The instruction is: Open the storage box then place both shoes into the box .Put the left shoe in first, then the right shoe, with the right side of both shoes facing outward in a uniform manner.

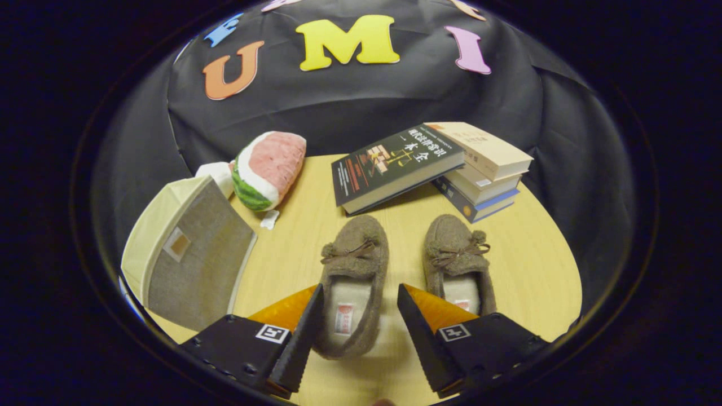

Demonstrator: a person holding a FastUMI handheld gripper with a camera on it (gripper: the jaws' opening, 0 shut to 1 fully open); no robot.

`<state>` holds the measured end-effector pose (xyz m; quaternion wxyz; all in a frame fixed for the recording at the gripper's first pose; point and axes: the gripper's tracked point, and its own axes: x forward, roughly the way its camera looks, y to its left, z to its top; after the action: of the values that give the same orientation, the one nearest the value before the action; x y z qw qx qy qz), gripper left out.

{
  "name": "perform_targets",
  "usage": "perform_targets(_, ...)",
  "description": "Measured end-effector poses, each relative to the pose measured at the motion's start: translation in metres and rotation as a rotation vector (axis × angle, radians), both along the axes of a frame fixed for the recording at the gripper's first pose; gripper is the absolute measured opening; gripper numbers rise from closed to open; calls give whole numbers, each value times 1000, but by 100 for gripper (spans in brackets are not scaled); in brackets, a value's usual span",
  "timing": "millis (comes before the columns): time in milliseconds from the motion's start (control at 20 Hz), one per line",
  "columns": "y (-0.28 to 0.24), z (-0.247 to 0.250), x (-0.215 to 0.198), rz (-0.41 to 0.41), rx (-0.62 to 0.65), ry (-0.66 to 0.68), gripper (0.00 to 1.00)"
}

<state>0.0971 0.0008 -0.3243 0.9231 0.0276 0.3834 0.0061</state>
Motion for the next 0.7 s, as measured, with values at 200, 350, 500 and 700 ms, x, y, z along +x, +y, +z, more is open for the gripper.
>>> perform_targets(200, -2, -25, 6, -12, 6, 73, 63)
perform_targets(350, -5, -36, 10, -32, 17, 113, 49)
perform_targets(500, 0, -46, 9, -48, 54, 159, 40)
perform_targets(700, -9, -53, 9, -94, 67, 187, 7)
